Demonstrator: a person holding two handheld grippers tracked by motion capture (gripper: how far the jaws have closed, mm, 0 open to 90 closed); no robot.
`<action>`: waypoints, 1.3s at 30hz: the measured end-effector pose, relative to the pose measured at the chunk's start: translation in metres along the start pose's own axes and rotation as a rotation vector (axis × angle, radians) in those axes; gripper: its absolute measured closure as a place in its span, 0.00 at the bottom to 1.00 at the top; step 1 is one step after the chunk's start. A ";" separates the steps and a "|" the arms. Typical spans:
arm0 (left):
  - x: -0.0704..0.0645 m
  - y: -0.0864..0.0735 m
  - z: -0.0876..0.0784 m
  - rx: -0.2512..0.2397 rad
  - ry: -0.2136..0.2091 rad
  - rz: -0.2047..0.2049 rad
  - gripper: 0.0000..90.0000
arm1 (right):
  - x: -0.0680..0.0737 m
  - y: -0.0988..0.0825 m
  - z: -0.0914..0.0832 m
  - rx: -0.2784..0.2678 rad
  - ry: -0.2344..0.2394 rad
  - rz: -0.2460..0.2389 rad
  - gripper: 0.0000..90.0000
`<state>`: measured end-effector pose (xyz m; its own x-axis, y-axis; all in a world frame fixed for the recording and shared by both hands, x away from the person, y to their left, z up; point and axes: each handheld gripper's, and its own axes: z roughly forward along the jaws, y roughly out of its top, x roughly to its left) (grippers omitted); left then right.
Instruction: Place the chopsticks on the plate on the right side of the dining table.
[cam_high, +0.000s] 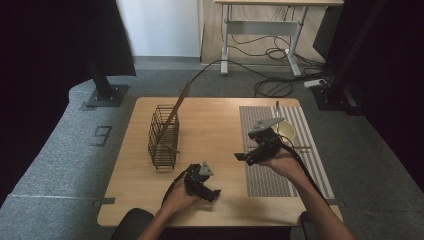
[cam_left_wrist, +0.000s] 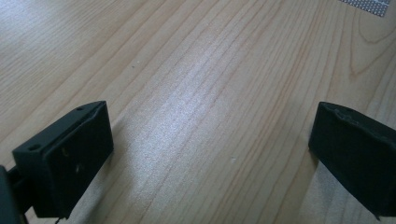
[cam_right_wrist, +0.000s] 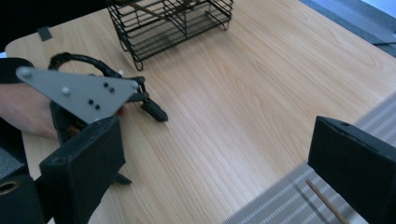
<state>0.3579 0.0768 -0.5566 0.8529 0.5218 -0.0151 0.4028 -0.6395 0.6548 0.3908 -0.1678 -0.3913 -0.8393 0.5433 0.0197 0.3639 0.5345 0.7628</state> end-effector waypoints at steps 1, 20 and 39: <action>0.000 0.000 0.000 -0.002 0.001 0.000 0.00 | 0.002 0.003 0.002 0.001 0.007 -0.003 0.02; -0.002 0.000 0.000 -0.003 -0.005 0.002 0.00 | 0.034 0.054 0.044 0.019 0.085 -0.084 0.00; -0.003 -0.001 -0.001 0.004 -0.005 0.011 0.00 | 0.071 0.090 0.088 0.037 0.190 -0.145 0.00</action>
<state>0.3552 0.0762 -0.5564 0.8587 0.5123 -0.0118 0.3952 -0.6475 0.6516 0.3990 -0.0244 -0.3780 -0.9437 0.3290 0.0356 0.2454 0.6234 0.7424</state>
